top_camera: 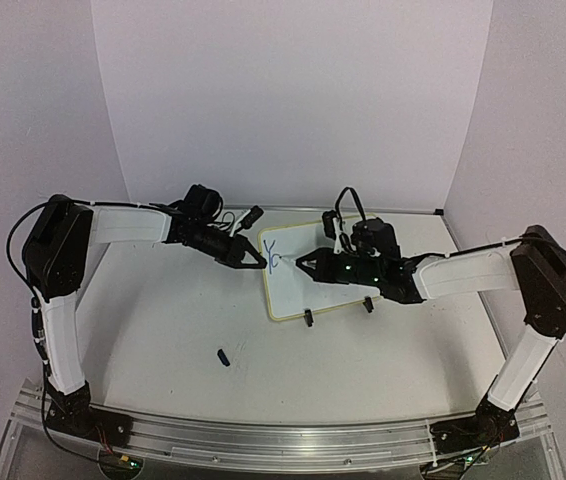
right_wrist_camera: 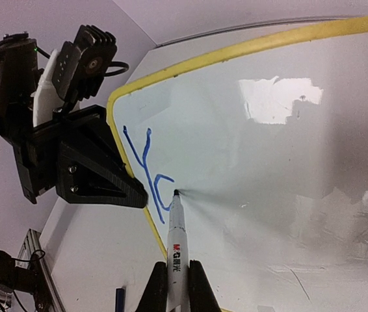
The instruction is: Write a sentence on the whiteboard
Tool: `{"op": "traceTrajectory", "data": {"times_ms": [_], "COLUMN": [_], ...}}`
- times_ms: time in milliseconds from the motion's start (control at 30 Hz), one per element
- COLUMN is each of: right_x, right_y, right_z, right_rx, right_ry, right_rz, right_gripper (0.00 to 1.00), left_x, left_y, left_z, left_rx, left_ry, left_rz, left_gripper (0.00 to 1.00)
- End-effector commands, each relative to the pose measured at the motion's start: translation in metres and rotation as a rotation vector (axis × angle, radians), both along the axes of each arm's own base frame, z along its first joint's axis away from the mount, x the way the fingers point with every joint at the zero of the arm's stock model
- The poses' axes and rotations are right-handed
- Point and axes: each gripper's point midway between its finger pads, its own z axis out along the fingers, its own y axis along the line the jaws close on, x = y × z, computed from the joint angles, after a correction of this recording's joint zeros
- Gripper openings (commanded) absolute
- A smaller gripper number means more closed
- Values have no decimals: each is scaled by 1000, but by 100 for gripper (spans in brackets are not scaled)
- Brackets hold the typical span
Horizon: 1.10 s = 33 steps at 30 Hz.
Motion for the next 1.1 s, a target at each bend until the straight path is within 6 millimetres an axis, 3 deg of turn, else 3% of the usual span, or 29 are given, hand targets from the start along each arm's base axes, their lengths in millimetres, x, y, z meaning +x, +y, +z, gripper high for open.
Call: {"op": "traceTrajectory", "data": {"times_ms": [0,267,1067], "right_x": [11,13,2], "right_y": [6,5,-2], "right_z": [26,25,-6], "right_rx": [36,33,-5], "right_ry": [-58,-59,6], "right_rz": [-4,-14,-8], "right_gripper": [0,0,0], "left_x": [1,0,0], "left_y": [0,-1,-1], "left_z": [4,5,4], "left_rx": [-5,-7,-6], "left_ry": [-30,-30,-28], "left_rz": [-13,-17,-17], "left_gripper": [0,0,0]}}
